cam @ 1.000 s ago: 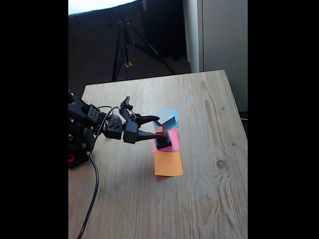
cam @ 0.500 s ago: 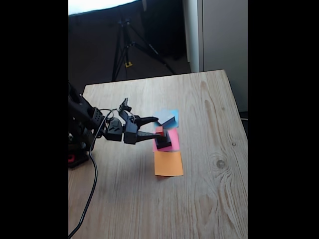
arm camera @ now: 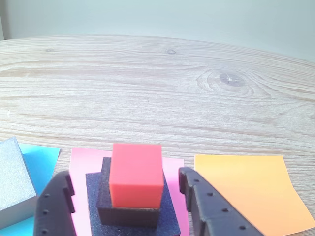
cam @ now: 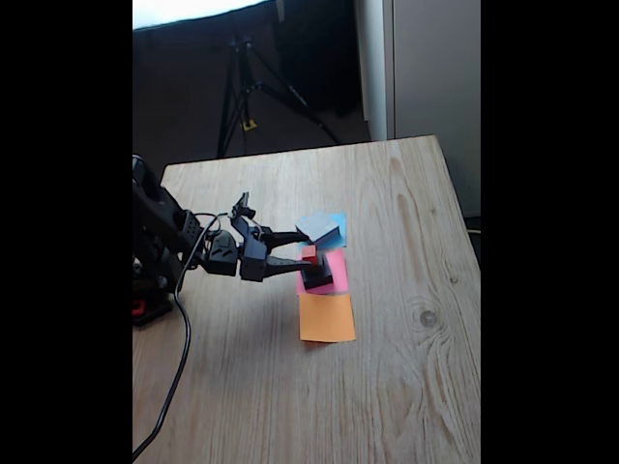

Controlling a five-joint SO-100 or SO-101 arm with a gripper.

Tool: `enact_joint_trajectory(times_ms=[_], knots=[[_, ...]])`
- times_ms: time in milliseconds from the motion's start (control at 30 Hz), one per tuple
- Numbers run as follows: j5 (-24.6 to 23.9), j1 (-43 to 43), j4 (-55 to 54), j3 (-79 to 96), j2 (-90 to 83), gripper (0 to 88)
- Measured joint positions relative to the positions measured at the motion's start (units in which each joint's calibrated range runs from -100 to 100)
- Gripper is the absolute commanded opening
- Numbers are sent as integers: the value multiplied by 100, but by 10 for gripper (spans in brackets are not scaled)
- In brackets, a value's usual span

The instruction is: Tower of hanoi

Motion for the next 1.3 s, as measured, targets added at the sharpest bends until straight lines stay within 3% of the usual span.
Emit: enact_joint_trajectory(times_ms=[1300], knots=[[0,-258,0,-70,0,54]])
